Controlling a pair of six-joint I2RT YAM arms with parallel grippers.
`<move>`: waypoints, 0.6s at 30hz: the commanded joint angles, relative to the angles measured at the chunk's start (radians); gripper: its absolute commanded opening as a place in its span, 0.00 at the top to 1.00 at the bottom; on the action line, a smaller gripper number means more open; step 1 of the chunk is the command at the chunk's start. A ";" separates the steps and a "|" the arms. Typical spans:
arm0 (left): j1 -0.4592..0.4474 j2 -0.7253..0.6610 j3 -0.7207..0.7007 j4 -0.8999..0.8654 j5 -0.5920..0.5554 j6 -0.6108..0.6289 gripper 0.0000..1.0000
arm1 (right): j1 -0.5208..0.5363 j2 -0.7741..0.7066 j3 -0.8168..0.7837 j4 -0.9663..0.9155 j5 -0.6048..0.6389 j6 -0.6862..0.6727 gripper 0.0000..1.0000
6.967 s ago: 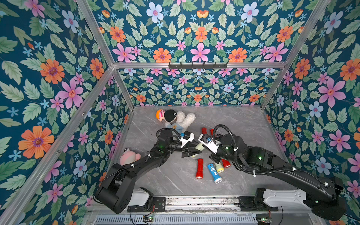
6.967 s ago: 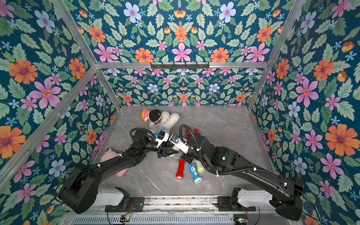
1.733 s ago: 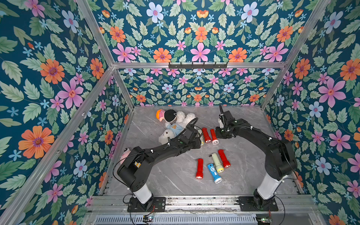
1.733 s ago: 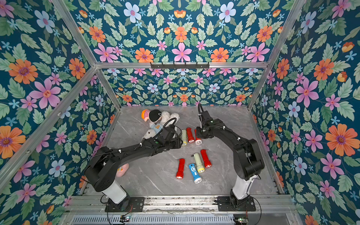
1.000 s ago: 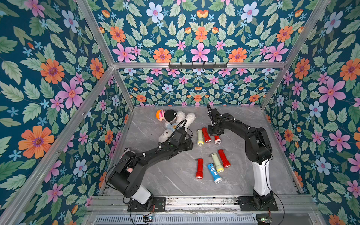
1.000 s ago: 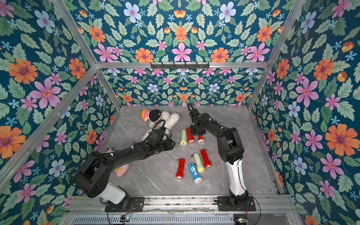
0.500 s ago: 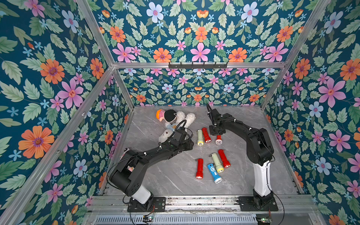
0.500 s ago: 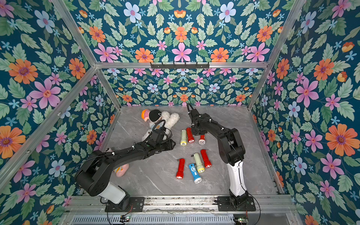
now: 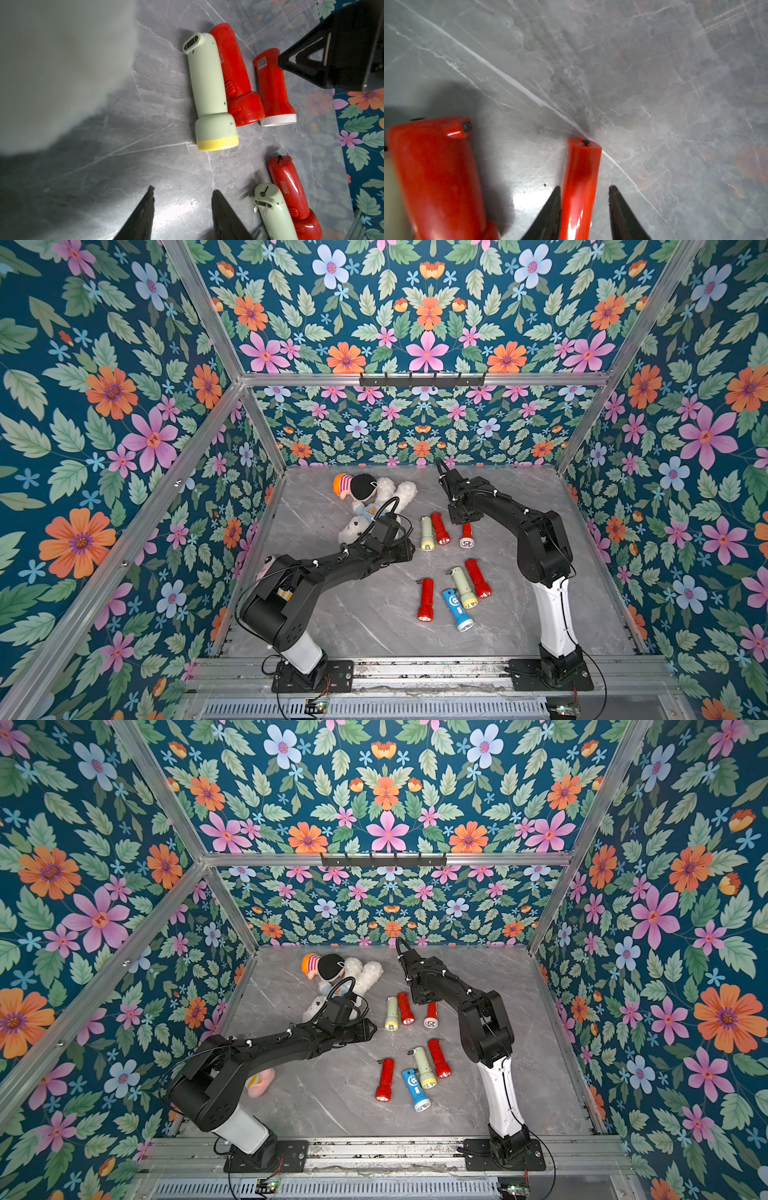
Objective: Close the plug at the bottom of the flashlight
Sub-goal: Adjust the flashlight at the center of the board.
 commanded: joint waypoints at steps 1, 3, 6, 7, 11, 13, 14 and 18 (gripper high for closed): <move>0.003 -0.004 -0.004 0.021 -0.002 -0.002 0.51 | -0.004 0.030 0.027 -0.050 0.030 0.011 0.60; 0.006 -0.006 -0.007 0.024 0.000 0.000 0.51 | -0.008 0.038 0.027 -0.042 0.006 0.019 0.59; 0.007 -0.011 -0.009 0.029 0.003 0.001 0.52 | -0.016 0.047 0.022 -0.034 -0.019 0.032 0.59; 0.008 -0.010 -0.009 0.030 0.005 0.001 0.52 | -0.019 0.049 0.022 -0.031 -0.027 0.036 0.59; 0.009 -0.005 -0.007 0.034 0.014 0.004 0.52 | -0.039 0.040 -0.013 0.001 -0.096 0.058 0.61; 0.011 -0.002 -0.007 0.034 0.017 0.003 0.52 | -0.046 0.021 -0.049 0.040 -0.130 0.066 0.67; 0.011 0.000 -0.007 0.033 0.018 0.003 0.52 | -0.050 0.005 -0.079 0.073 -0.153 0.070 0.70; 0.012 0.005 -0.007 0.033 0.020 0.003 0.52 | -0.089 -0.052 -0.183 0.183 -0.279 0.107 0.84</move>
